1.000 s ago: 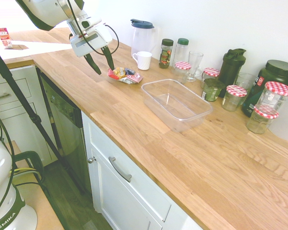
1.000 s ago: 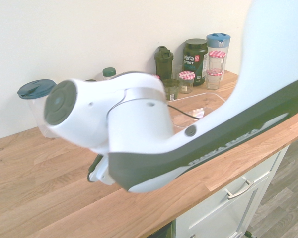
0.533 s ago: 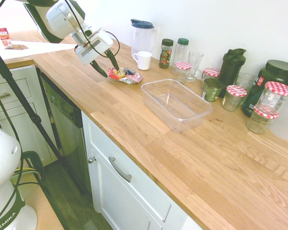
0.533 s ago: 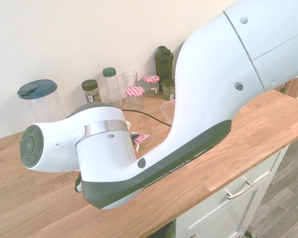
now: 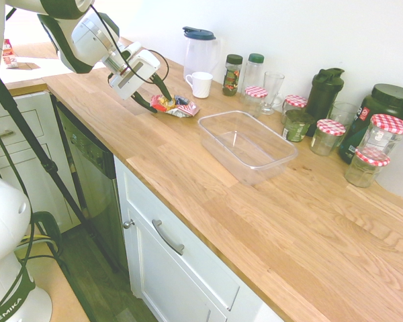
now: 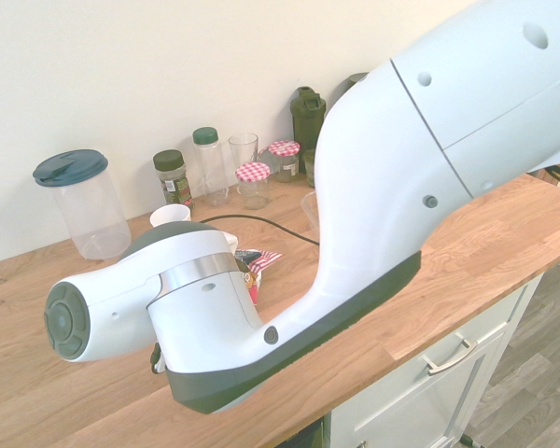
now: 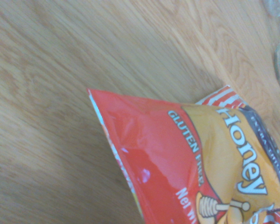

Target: Put the chip bag into the container

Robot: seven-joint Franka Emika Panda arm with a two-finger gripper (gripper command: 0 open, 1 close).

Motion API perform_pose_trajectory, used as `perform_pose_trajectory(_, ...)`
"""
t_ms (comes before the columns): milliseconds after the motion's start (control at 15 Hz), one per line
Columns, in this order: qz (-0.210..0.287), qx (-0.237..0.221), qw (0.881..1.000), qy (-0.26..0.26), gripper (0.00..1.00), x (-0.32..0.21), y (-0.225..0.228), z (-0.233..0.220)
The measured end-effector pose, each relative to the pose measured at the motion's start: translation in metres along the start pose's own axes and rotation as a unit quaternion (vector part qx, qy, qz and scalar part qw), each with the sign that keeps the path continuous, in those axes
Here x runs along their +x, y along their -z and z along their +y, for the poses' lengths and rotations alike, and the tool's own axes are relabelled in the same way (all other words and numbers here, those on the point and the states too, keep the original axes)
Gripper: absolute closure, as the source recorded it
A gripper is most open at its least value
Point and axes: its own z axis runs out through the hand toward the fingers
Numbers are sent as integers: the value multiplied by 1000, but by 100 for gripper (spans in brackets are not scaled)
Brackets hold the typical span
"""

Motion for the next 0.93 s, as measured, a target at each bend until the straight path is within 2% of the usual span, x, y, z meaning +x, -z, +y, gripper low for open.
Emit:
perform_pose_trajectory(400,36,-1,999,7,100,-15,-5,-8)
perform_pose_trajectory(933,51,-6,999,7,100,-22,-14,-6)
